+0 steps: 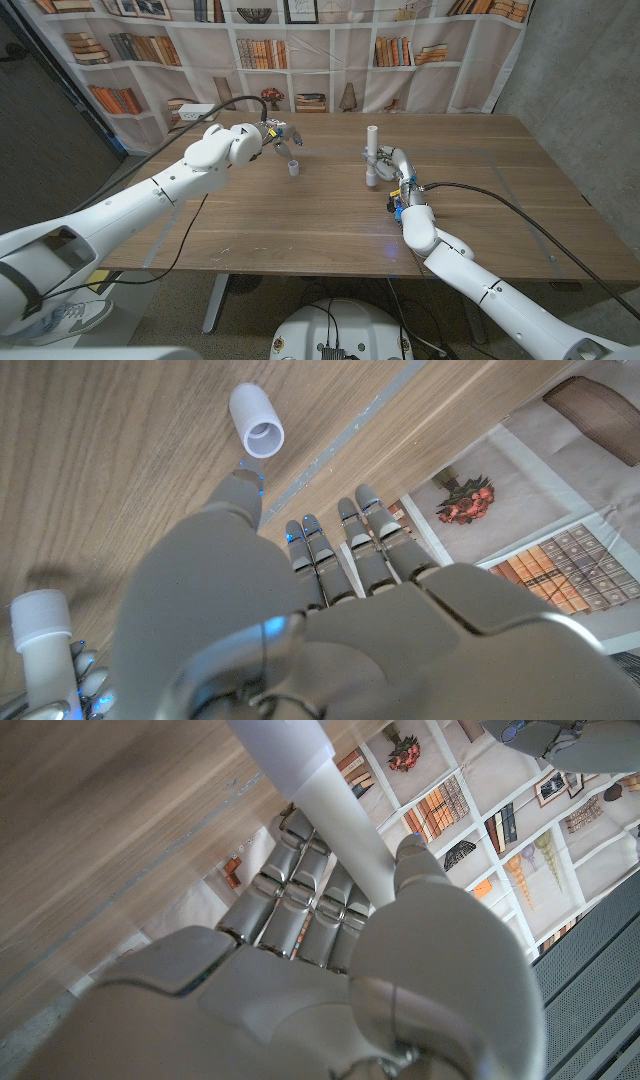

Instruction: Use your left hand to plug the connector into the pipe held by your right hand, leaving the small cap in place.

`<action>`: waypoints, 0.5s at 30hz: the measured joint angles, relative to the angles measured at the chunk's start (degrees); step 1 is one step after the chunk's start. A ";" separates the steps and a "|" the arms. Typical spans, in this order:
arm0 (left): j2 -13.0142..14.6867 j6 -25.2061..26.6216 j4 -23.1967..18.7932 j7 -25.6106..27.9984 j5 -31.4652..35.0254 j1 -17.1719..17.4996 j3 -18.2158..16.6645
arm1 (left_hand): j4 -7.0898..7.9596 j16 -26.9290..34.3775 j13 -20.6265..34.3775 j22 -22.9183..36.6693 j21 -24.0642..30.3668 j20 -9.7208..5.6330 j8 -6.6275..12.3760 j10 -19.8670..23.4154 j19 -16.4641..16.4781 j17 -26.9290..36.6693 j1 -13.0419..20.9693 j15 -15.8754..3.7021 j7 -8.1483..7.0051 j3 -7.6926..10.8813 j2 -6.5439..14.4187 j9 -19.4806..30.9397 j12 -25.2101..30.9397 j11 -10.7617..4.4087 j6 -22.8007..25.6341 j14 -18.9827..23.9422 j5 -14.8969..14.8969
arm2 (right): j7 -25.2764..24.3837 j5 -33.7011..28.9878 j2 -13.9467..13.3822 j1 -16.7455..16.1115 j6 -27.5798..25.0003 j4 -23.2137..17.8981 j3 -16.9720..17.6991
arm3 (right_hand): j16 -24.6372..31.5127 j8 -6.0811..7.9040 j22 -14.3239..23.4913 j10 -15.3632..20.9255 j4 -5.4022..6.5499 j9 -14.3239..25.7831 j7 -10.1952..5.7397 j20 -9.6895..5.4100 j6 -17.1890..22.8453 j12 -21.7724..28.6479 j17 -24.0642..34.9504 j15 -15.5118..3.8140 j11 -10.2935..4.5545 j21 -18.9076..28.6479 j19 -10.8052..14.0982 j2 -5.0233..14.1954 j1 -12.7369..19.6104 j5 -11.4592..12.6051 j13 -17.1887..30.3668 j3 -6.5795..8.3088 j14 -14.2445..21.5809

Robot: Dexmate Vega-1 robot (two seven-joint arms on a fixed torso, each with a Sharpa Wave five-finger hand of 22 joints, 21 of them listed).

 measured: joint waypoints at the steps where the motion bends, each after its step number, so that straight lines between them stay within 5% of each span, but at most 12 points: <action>1: -0.27 -0.79 0.38 -0.30 0.98 -0.03 0.10 | 0.00 0.00 0.00 0.00 0.00 0.00 0.00 0.00 0.00 0.00 0.00 0.00 0.20 0.00 0.00 0.00 0.00 0.00 -0.20 0.00 0.00 | 0.03 -0.02 -0.10 -0.01 -0.12 -0.26 0.01 | 0.00 0.00 0.00 0.00 0.00 0.00 0.00 0.00 0.00 0.00 0.00 0.00 0.00 0.00 0.00 0.00 0.00 0.00 0.00 0.00 0.00; 9: -1.52 -1.41 2.59 -2.15 2.75 -0.84 1.04 | 0.64 -0.73 0.00 -0.08 -0.80 1.56 -1.48 -2.32 -2.07 -0.15 -1.24 0.20 0.62 -1.55 -2.90 0.00 -1.00 0.96 -3.53 -2.34 -0.43 | 0.13 -0.20 -0.23 -0.14 -0.75 -0.92 0.02 | 0.00 -0.02 0.00 0.00 -0.17 0.00 0.00 0.00 -0.01 0.00 0.00 0.00 0.00 0.57 0.00 0.00 0.00 -0.01 0.00 0.17 0.00; 15: -1.83 -1.69 3.28 -3.26 4.76 -1.36 1.65 | 1.26 -1.14 0.27 -0.16 -2.79 0.42 -1.91 -3.48 -6.55 -0.30 -1.98 0.42 0.49 -2.24 -3.64 0.27 -1.12 0.55 -4.81 -3.91 -0.16 | 0.16 -0.32 -0.25 -0.14 -1.04 -1.18 0.02 | 0.00 -0.02 0.00 0.20 -0.17 0.00 -0.01 0.00 0.00 -0.17 -0.01 -0.21 -0.20 0.77 0.00 0.00 0.00 -0.04 0.00 0.17 0.21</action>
